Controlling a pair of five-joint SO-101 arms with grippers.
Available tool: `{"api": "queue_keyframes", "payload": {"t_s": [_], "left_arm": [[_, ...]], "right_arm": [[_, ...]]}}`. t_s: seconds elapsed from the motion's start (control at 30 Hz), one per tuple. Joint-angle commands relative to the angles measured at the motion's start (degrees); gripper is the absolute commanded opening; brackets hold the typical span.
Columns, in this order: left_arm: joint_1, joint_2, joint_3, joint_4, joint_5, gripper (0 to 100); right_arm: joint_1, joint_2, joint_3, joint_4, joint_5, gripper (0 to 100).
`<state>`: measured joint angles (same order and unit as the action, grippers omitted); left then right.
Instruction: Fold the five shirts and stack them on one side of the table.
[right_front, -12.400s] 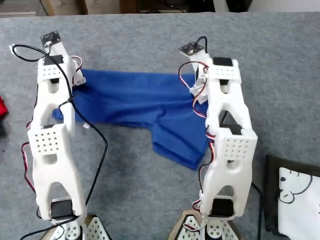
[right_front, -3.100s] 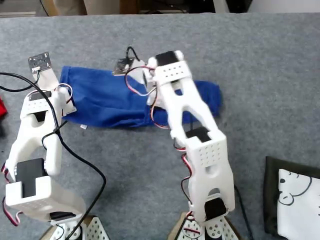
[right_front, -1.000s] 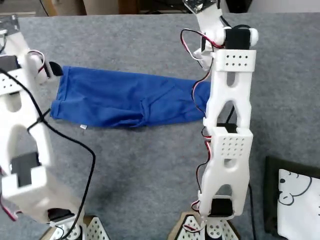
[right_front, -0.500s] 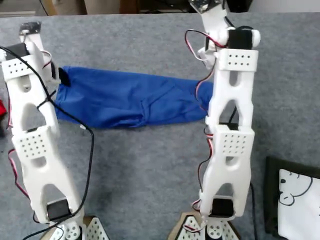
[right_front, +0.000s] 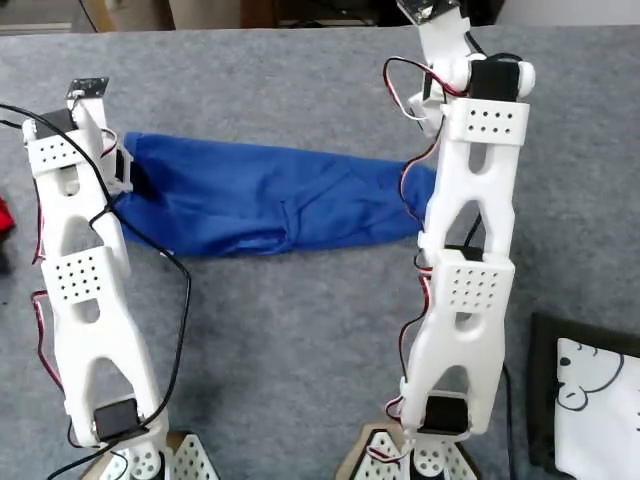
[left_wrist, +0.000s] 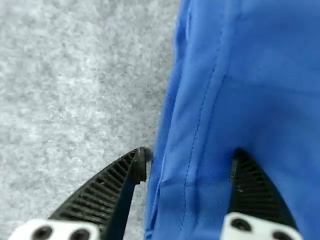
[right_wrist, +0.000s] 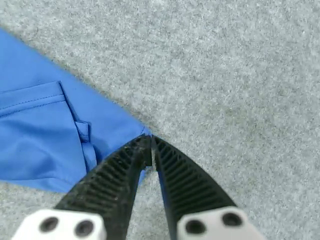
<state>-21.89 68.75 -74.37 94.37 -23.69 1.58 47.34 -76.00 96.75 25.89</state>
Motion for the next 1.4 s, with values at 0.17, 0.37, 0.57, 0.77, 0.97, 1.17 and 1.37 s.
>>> {"api": "queue_keyframes", "payload": {"t_s": [0.17, 0.37, 0.57, 0.77, 0.97, 1.17, 1.37], "left_arm": [[0.0, 1.8, -1.93, -0.26, -0.53, 14], [1.85, 1.71, -1.93, 0.18, -0.44, 6], [5.27, -0.22, -8.53, 5.19, -0.26, 2], [11.96, -6.11, -12.84, 6.51, 2.73, 2], [21.8, -13.32, -8.18, 6.51, 3.16, 2], [32.0, -17.8, -8.0, 6.42, 3.25, 2], [42.37, -19.82, -8.09, 6.15, 3.16, 2]], "right_arm": [[0.84, -0.22, -2.33, -1.14, -0.35, 0.5], [1.1, -0.22, -2.42, -1.14, -0.35, 0.5], [2.33, -0.57, -4.79, 0.0, -0.09, 0.5], [9.19, -0.4, -16.22, 3.52, 0.09, 0.5], [16.22, -1.98, -19.47, 2.81, 0.7, 0.8], [19.56, -2.95, -19.47, 2.46, 4.31, 0.9], [20.7, -2.95, -19.47, 2.46, 6.59, 0.7]]}}
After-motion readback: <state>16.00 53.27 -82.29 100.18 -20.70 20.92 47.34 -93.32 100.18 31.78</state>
